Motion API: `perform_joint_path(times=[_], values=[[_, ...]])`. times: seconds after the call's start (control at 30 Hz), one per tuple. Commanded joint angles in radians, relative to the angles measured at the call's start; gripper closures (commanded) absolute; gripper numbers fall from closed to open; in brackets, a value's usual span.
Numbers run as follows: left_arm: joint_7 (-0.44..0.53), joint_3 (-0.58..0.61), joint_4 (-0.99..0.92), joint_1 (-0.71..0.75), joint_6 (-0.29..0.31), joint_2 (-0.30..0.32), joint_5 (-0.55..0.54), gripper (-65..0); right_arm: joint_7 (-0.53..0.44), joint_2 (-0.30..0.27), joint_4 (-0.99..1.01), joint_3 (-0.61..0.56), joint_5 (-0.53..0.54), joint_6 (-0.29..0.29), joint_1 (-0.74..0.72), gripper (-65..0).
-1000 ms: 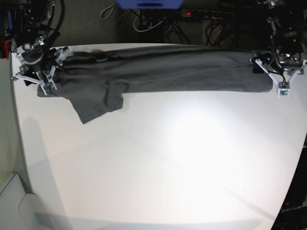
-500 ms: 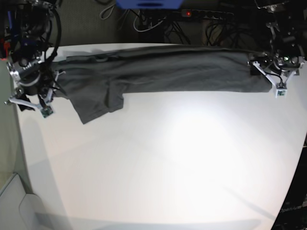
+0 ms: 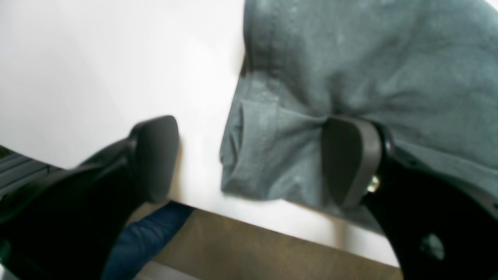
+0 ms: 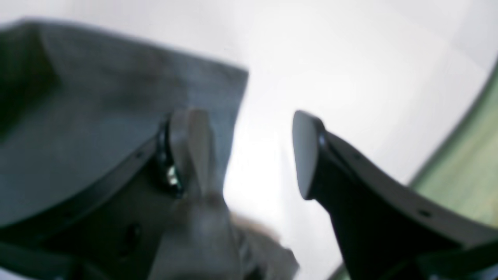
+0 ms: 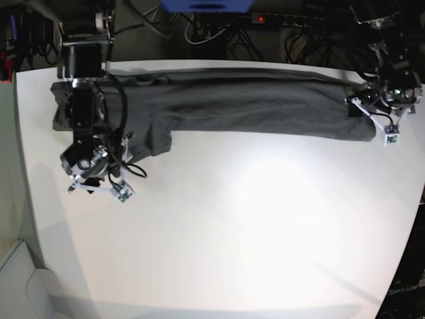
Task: Layout the t-shirt on the table in an organized manner, then fold the t-shirt properly
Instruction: 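Release the right gripper and move it to the hanging sleeve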
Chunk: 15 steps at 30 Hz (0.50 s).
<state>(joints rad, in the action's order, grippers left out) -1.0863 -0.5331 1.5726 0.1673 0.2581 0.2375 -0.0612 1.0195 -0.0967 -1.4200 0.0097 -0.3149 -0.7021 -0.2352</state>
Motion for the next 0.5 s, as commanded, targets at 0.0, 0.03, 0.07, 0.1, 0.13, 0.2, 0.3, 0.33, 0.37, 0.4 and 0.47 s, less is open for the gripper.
perform_joint_path(times=[0.0, 0.03, 0.07, 0.1, 0.13, 0.2, 0.3, 0.33, 0.37, 0.4, 0.47], values=[[-0.016, 0.001, 0.002, 0.002, -0.003, 0.004, 0.017, -56.7, -0.014, 0.005, 0.014, 0.002, 0.001, 0.004, -0.028, -35.2], [-0.018, 0.001, 0.002, 0.002, -0.003, 0.003, 0.017, -56.7, -0.014, 0.013, 0.037, 0.0, 0.001, 0.004, -0.037, -35.2], [-0.018, 0.001, 0.002, 0.002, -0.003, 0.0, 0.017, -56.7, -0.014, 0.018, 0.06, 0.0, 0.001, 0.004, -0.049, -35.2], [-0.018, -0.002, 0.004, 0.002, -0.003, -0.005, 0.024, -56.7, -0.015, 0.018, 0.084, 0.0, 0.001, 0.004, -0.059, -35.2], [-0.018, -0.002, 0.009, 0.002, -0.003, -0.008, 0.027, -56.7, -0.018, 0.019, 0.104, 0.0, 0.001, 0.004, -0.065, -35.2], [-0.018, -0.003, 0.009, 0.002, -0.003, -0.008, 0.027, -56.7, -0.044, 0.031, 0.14, 0.0, 0.001, 0.004, -0.071, -34.9], [-0.018, -0.003, 0.01, 0.002, -0.003, -0.008, 0.027, -56.7, -0.078, 0.033, 0.18, 0.0, 0.001, 0.004, -0.069, -34.7], [-0.018, -0.003, 0.01, 0.002, -0.003, -0.008, 0.027, -56.7, -0.084, 0.033, 0.193, 0.0, 0.001, 0.004, -0.068, -34.7], [-0.018, -0.003, 0.01, 0.002, -0.003, -0.008, 0.027, -56.7, -0.092, 0.033, 0.209, 0.0, 0.001, 0.004, -0.066, -34.7], [-0.018, -0.003, 0.01, 0.002, -0.003, -0.008, 0.027, -56.7, -0.1, 0.033, 0.226, 0.0, 0.001, 0.004, -0.066, -34.5], [-0.018, -0.003, 0.01, 0.002, -0.003, -0.008, 0.027, -56.7, -0.109, 0.033, 0.252, 0.0, 0.001, 0.004, -0.063, -32.0]])
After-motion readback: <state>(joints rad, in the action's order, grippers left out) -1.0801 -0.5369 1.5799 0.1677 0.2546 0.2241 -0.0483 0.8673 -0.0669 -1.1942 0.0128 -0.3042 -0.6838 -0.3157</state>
